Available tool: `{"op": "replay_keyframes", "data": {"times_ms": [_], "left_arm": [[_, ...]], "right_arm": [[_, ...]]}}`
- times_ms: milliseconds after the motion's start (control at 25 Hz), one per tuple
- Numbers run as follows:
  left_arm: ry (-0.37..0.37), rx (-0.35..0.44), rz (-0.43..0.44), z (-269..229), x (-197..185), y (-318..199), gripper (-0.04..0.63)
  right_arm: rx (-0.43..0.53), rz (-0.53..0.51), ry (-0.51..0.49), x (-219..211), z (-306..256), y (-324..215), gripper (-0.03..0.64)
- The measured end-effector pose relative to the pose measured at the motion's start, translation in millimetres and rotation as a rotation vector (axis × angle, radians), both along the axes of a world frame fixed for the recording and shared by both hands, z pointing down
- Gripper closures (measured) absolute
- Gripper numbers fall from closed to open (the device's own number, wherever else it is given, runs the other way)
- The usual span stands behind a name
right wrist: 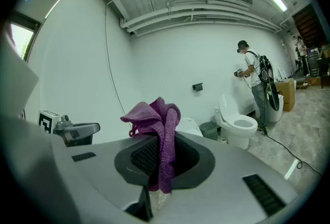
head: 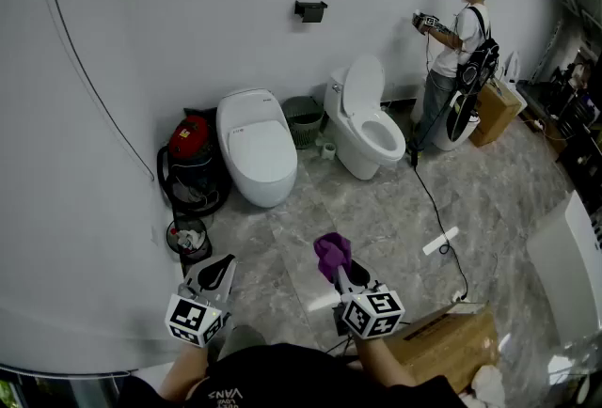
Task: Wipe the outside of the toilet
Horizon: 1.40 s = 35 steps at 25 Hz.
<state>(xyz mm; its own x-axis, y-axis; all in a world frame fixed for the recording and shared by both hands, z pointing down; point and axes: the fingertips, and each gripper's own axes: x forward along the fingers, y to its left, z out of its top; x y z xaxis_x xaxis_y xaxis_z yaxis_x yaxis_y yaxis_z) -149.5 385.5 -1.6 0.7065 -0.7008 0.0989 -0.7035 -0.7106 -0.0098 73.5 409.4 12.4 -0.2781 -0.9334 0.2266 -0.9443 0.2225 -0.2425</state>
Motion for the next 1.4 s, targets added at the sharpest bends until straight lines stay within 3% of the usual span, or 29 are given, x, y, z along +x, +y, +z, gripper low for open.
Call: {"op": "replay_keyframes", "data": {"times_ms": [640,920,1400], "left_arm": [[0.006,-0.018,0.03,6.5,19.5,-23.3,0.595],[0.006,-0.014,0.077,12.4,16.1,-86.2,0.595],[0.029,-0.031,0.056,12.1,-43.2,-225.8,0.595]], "right_arm": [[0.009,0.012,-0.073,12.4,7.3,-21.4,0.575],[-0.006,0.056,-0.073,5.0,13.9,-76.8,0.575],[0.009,0.097,-0.059,-37.8,3.4,-215.9,0.575]]}}
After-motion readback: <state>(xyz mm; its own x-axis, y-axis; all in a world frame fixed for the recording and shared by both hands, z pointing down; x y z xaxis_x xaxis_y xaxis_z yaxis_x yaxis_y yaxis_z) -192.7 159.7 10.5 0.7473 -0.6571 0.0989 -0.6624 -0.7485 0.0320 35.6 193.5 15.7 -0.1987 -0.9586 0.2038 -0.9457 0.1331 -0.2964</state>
